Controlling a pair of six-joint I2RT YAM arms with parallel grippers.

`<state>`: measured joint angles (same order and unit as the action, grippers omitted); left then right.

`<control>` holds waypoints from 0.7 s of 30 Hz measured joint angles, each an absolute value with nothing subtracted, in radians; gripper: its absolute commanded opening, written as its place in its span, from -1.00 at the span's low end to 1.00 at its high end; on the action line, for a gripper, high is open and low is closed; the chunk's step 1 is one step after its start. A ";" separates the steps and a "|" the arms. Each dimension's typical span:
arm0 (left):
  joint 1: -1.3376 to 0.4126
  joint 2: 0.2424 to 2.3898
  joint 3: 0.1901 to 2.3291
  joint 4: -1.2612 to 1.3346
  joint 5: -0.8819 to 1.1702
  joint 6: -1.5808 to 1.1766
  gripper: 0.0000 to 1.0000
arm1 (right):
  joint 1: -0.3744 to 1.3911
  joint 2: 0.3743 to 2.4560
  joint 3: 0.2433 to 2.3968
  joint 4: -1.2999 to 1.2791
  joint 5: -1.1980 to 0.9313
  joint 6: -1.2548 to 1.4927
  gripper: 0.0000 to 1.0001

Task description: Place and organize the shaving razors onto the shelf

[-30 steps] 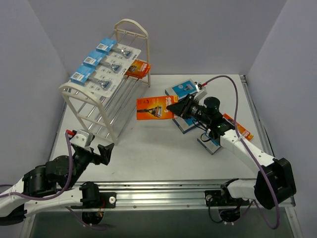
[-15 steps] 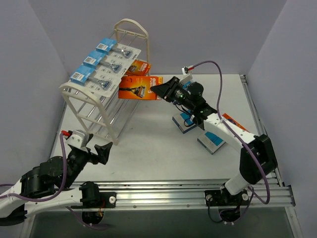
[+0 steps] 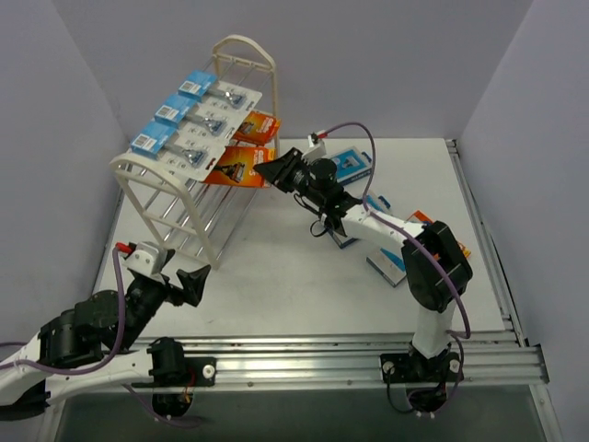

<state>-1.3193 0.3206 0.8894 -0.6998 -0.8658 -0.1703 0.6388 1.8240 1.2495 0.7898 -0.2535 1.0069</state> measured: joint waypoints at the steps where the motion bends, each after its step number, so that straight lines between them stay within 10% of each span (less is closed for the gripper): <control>1: -1.319 0.322 0.889 -0.700 -0.863 -0.170 0.88 | 0.644 1.839 1.262 0.801 -0.237 1.010 -1.00; 21: -1.319 0.322 0.889 -0.700 -0.848 -0.171 0.88 | 0.715 2.067 1.398 0.977 0.026 1.127 -1.00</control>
<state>-1.3190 0.3218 0.8894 -0.6998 -0.8478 -0.1707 0.7155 2.0666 1.3975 0.9771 0.0257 1.1267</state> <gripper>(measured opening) 0.941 0.178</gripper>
